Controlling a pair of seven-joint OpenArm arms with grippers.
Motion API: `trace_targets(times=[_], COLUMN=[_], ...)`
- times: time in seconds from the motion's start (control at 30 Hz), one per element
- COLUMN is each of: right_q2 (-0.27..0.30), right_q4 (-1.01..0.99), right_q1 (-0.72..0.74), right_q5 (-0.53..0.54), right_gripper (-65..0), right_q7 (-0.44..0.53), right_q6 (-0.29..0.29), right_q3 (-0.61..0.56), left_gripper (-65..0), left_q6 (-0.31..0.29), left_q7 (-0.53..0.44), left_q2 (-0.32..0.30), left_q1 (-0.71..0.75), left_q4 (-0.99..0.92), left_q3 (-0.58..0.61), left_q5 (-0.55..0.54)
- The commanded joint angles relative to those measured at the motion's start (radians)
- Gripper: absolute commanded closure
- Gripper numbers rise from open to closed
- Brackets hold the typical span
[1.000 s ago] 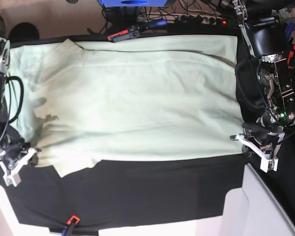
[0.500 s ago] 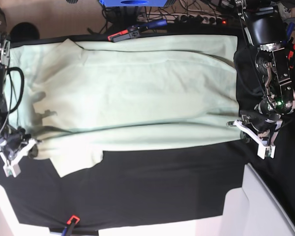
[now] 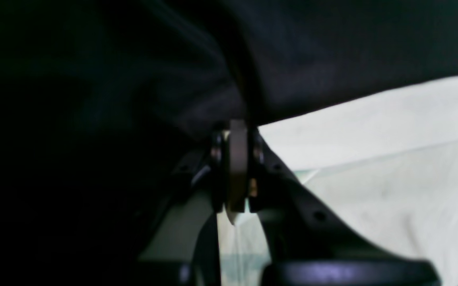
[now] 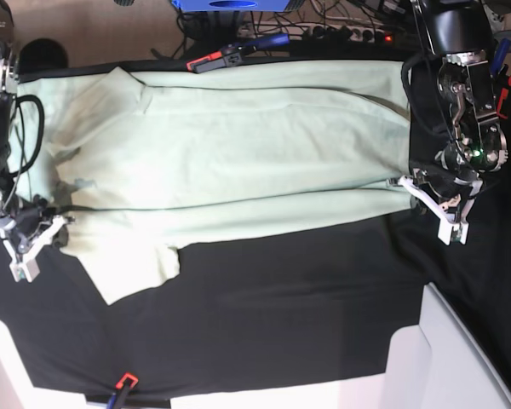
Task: Fold the T-shirt properly
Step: 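Pull the held shirt edge outward with both grippers to smooth it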
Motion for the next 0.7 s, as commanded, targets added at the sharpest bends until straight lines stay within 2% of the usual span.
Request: trace_targets(times=[0.0,0.37,0.67], right_q2=[0.020,0.041,0.038], right_q4=[0.015,0.017,0.017], right_q1=[0.021,-0.001,-0.013], right_q5=[0.013,0.013,0.013], right_gripper=[-0.1,-0.1,-0.1], right_q7=[0.018,-0.002,-0.008], right_q6=[0.004,0.004,0.004], right_q3=[0.003,0.006,0.006], left_gripper=[0.0,0.0,0.0], left_q6=[0.003,0.003,0.003], left_q7=[-0.024,-0.025,-0.028], left_q2=[-0.016,-0.026,-0.028], left_q1=[-0.011,0.006,0.004], left_q4=[0.016,-0.013,-0.083], left_q3=[-0.004,0.000,0.001], left_q5=[-0.006,-0.006,-0.004])
